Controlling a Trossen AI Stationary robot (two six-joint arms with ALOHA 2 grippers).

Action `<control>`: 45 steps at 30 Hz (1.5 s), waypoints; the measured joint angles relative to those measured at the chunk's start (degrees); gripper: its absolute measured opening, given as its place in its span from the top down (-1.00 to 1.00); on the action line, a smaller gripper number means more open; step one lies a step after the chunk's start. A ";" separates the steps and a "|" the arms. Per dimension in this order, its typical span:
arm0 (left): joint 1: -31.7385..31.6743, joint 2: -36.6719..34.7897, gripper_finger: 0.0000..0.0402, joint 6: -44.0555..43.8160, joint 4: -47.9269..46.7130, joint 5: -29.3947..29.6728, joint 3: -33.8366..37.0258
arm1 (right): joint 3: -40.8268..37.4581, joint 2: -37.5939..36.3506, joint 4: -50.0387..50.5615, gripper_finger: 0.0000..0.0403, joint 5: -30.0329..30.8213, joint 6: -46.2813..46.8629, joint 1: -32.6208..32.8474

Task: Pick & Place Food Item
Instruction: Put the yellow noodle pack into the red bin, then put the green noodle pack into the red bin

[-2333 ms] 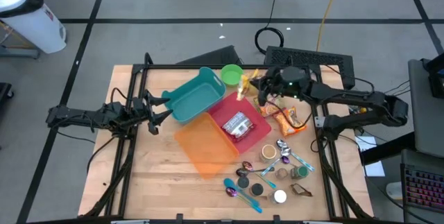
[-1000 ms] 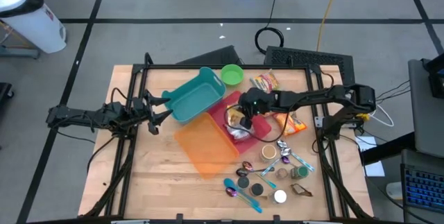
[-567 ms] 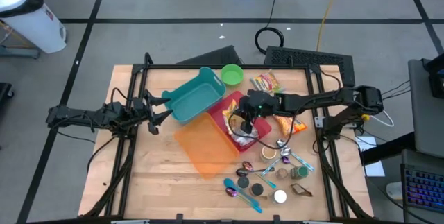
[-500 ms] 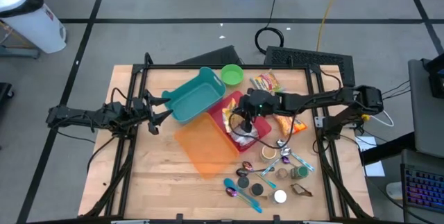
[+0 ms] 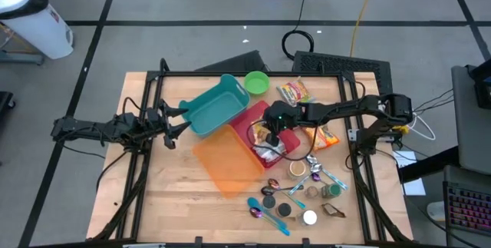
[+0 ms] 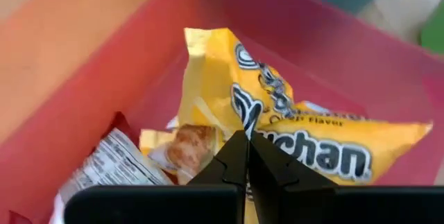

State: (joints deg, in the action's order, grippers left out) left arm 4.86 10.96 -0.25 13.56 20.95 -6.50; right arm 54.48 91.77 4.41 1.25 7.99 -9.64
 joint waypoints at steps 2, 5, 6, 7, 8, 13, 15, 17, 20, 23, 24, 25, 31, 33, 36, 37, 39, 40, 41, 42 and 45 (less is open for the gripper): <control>0.00 0.01 -0.26 0.02 -0.01 0.01 0.00 | 0.00 0.00 0.33 1.00 -1.30 0.32 -0.02; 0.00 0.00 -0.26 0.02 0.00 0.02 0.00 | 0.00 -0.02 0.00 1.00 -5.14 0.30 -0.04; 0.00 0.02 -0.26 0.02 -0.02 0.00 0.00 | 0.00 -0.02 -0.04 1.00 -6.21 0.20 -0.04; 0.00 0.02 -0.26 0.02 0.00 0.00 0.00 | 0.00 -0.02 -0.05 1.00 -7.20 -0.15 -0.04; 0.00 0.00 -0.26 0.00 0.00 0.02 0.00 | 0.00 -0.02 -0.04 1.00 -7.71 -0.48 -0.04; 0.00 0.00 -0.26 0.01 -0.01 0.00 0.00 | 0.00 -0.02 -0.17 0.99 -8.78 -2.07 -0.04; 0.00 0.02 -0.26 0.00 0.00 0.00 0.00 | 0.00 -0.02 -1.12 0.95 -8.76 -2.84 -0.04; 0.00 0.02 -0.26 0.00 0.00 0.00 0.00 | 0.00 -0.02 -2.76 0.87 -8.80 -3.65 -0.04; 0.00 0.00 -0.26 0.02 0.00 0.00 0.00 | 0.00 -0.02 -5.24 0.66 -8.79 -4.25 -0.04; 0.00 0.00 -0.26 0.02 0.00 0.00 0.00 | 0.00 -0.02 -7.55 0.43 -8.75 -4.21 -0.05; 0.00 0.01 -0.26 0.02 -0.01 0.00 0.00 | 0.00 -0.02 -8.28 0.36 -8.76 -4.21 -0.08; 0.00 0.01 -0.26 0.01 -0.01 0.00 0.00 | 0.00 -0.02 -9.00 0.29 -8.76 -4.22 -0.10; 0.00 0.02 -0.26 0.02 0.00 0.00 0.00 | 0.00 -0.89 -11.23 -0.03 -8.68 -5.19 -0.17; 0.00 0.01 -0.26 0.00 -0.02 0.00 0.00 | 0.00 -1.93 -10.10 -0.10 -8.64 -5.77 -0.51; 0.00 0.02 -0.26 0.02 -0.01 0.01 0.00 | 0.03 -4.21 -8.53 -0.17 -8.61 -5.53 -1.44; 0.00 0.01 -0.26 0.00 -0.04 0.00 0.00 | 0.07 -5.55 -6.62 -0.19 -8.54 -5.51 -1.94; 0.00 0.00 -0.26 0.02 0.00 0.04 0.00 | -0.07 -8.42 -1.64 -0.20 -8.19 -5.15 -2.90; 0.00 0.02 -0.26 0.01 -0.02 0.02 0.00 | -0.03 -9.69 0.01 -0.20 -6.94 -4.62 -3.38; 0.00 0.02 -0.26 0.00 -0.04 -0.04 0.00 | 0.02 -11.21 2.58 -0.20 -4.88 -4.20 -3.78; 0.00 0.00 -0.26 0.00 0.00 -0.02 0.00 | 0.00 -12.85 5.99 -0.19 -2.43 -3.91 -4.10; 0.00 0.01 -0.26 0.00 -0.05 -0.05 0.02 | 0.07 -16.46 13.79 -0.17 6.20 -1.87 -4.89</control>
State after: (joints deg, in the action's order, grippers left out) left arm 4.86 10.97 -0.25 13.51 20.90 -6.48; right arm 54.54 75.31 18.21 7.45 6.13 -14.52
